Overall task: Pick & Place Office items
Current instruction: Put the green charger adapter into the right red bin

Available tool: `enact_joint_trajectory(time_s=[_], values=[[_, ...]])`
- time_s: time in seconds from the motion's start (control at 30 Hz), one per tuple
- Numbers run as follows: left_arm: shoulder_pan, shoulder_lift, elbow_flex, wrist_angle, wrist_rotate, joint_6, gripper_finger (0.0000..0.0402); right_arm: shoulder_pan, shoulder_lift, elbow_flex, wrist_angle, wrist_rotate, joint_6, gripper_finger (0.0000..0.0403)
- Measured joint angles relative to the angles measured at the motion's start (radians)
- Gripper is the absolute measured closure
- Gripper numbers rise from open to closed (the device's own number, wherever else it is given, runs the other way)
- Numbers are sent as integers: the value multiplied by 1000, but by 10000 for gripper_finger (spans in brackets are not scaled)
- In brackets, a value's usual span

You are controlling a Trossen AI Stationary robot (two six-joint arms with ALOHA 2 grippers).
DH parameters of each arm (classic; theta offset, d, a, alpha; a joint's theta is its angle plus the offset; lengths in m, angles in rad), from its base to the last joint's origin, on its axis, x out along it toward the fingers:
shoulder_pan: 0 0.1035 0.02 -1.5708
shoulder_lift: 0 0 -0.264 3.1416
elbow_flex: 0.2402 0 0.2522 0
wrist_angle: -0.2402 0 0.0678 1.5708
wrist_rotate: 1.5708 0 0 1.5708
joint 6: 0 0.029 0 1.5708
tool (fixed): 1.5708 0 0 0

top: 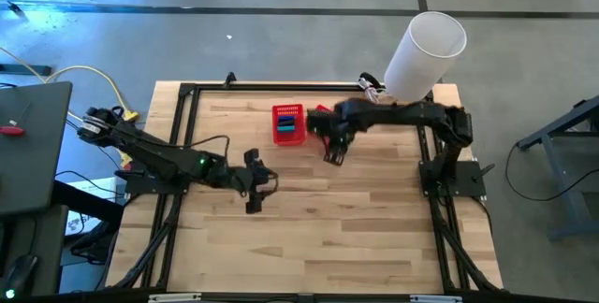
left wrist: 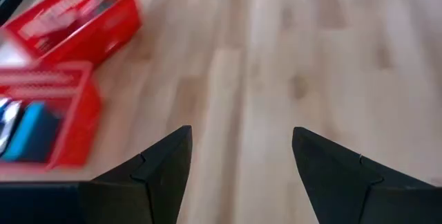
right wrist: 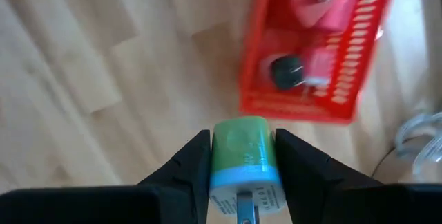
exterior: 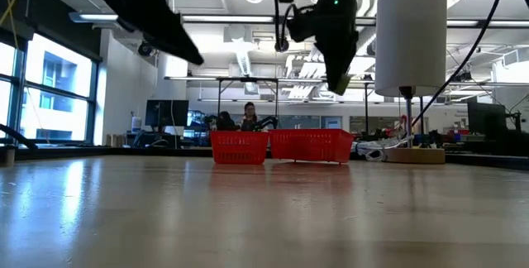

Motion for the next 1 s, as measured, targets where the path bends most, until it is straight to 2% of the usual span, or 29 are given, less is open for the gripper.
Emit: enact_joint_trajectory(time_s=[0.2, 0.3, 0.47, 0.6, 0.7, 1.0], values=[[108, 0, -4, -51, -2, -8, 158, -131, 1, 0, 94, -40, -136, 280], [154, 0, -7, -55, -1, 1, 158, -181, 28, 2, 146, -82, -192, 280], [205, 0, -8, -61, 7, 4, 158, -241, 103, 2, 164, -83, -274, 280], [227, 0, -8, -62, 19, 5, 158, -264, 158, 2, 217, -68, -314, 280], [230, 0, -8, -62, 64, 6, 158, -272, 178, 1, 239, -16, -334, 280], [230, 0, -8, -58, 87, 38, 159, -293, 213, 0, 251, -31, -345, 280]])
